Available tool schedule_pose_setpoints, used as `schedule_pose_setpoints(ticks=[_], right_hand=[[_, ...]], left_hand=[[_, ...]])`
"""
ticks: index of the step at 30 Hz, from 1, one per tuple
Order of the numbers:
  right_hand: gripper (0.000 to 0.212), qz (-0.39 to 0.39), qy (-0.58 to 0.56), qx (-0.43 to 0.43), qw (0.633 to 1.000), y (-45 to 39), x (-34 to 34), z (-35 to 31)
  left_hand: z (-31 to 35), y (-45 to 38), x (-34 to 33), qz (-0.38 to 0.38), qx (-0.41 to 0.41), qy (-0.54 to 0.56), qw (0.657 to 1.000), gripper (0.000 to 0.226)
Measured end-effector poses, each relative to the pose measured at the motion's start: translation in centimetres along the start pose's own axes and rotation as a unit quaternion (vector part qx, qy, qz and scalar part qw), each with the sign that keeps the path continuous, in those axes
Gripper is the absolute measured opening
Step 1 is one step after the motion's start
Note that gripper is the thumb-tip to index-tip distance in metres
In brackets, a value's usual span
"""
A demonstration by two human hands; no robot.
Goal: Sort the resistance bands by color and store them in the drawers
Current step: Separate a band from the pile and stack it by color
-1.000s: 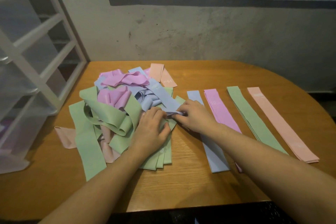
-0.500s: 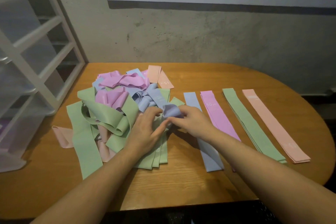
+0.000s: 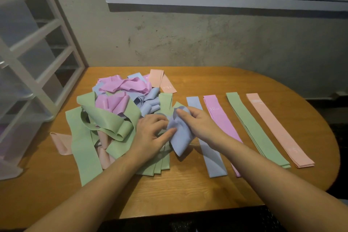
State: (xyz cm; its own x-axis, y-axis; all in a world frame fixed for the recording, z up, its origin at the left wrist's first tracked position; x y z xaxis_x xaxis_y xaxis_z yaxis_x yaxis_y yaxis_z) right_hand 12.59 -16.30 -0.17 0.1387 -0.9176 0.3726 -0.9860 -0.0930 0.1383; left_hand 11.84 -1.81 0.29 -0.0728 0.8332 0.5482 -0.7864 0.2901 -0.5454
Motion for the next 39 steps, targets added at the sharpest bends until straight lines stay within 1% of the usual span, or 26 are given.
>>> schedule_pose_setpoints(ticks=[2, 4, 6, 8, 9, 11, 12, 15, 17, 19, 20, 22, 26, 30, 32, 34, 36, 39], right_hand=[[0.022, 0.011, 0.007, -0.003, 1.000, 0.2, 0.6, 0.2], [0.014, 0.012, 0.020, -0.006, 1.000, 0.4, 0.9, 0.3], [0.014, 0.001, 0.022, -0.016, 1.000, 0.6, 1.0, 0.5], [0.016, -0.012, 0.021, -0.023, 0.999, 0.8, 0.9, 0.7], [0.018, -0.014, 0.020, -0.020, 0.999, 0.9, 0.9, 0.6], [0.019, -0.006, 0.024, 0.005, 1.000, 1.0, 1.0, 0.1], [0.018, 0.000, 0.027, 0.021, 0.999, 1.1, 1.1, -0.3], [0.015, 0.020, 0.032, 0.045, 0.998, 1.3, 1.5, -1.0], [0.014, 0.026, 0.030, 0.051, 0.998, 1.4, 1.6, -1.2], [0.008, 0.030, 0.026, 0.059, 0.997, 1.5, 1.8, -1.4], [0.005, 0.033, 0.021, 0.062, 0.997, 1.6, 1.9, -1.4], [0.010, 0.037, 0.017, 0.065, 0.997, 1.8, 2.1, -1.5], [0.010, 0.028, 0.014, 0.064, 0.997, 2.1, 2.0, -1.9], [0.009, 0.021, 0.013, 0.072, 0.997, 2.1, 1.6, -2.8], [0.008, 0.017, 0.007, 0.073, 0.997, 2.2, 1.3, -2.9], [0.007, 0.022, 0.004, 0.060, 0.998, 2.2, 1.3, -2.6], [0.009, 0.029, 0.006, 0.044, 0.999, 2.2, 1.5, -2.3], [0.017, 0.028, -0.012, 0.037, 0.999, 2.4, 1.5, -2.3]], left_hand=[[0.0, 0.3, 0.6, 0.012, 0.030, 0.017, 0.999, 0.031], [-0.5, 0.5, 0.6, 0.004, 0.091, 0.112, 0.990, 0.022], [-0.7, 0.9, 0.6, 0.013, 0.178, 0.240, 0.954, 0.018], [-0.8, 1.2, 1.1, 0.049, 0.242, 0.334, 0.910, 0.020], [-0.8, 1.3, 1.4, 0.060, 0.258, 0.356, 0.896, 0.022], [-0.7, 1.3, 1.8, 0.064, 0.274, 0.375, 0.883, 0.024], [-0.6, 1.3, 1.9, 0.063, 0.286, 0.393, 0.872, 0.022], [-0.2, 1.8, 1.3, 0.041, 0.331, 0.464, 0.821, 0.016], [-0.1, 2.4, 1.3, 0.032, 0.352, 0.495, 0.793, 0.013], [-0.2, 2.8, 1.5, 0.030, 0.375, 0.514, 0.770, 0.019], [-0.5, 3.0, 1.6, 0.027, 0.386, 0.513, 0.766, 0.019], [-0.6, 3.4, 1.7, 0.011, 0.404, 0.496, 0.769, 0.016], [-0.2, 4.0, 1.3, -0.042, 0.431, 0.466, 0.772, 0.020], [1.0, 4.1, 0.7, -0.095, 0.418, 0.407, 0.807, 0.013], [1.9, 3.9, 0.5, -0.087, 0.404, 0.432, 0.802, 0.014], [2.3, 3.6, 0.7, -0.057, 0.387, 0.461, 0.797, 0.024], [2.6, 3.1, 1.3, -0.030, 0.363, 0.453, 0.814, 0.025], [3.5, 2.4, 1.9, -0.018, 0.329, 0.431, 0.840, 0.009]])
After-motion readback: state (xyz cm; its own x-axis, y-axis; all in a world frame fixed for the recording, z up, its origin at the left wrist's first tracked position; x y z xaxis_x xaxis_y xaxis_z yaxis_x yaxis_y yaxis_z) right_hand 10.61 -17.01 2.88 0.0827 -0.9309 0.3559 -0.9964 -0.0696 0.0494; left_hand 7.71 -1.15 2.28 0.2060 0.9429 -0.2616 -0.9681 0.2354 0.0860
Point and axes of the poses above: each hand's wrist, its own y-axis away from the middle knuckle, its own x-axis out of the back of the hand, z = x × y, the point moved 10 cm from there along -y, towards the middle knuckle, and after that the axes turned 7 degrees about y, right-handed, at the moved point
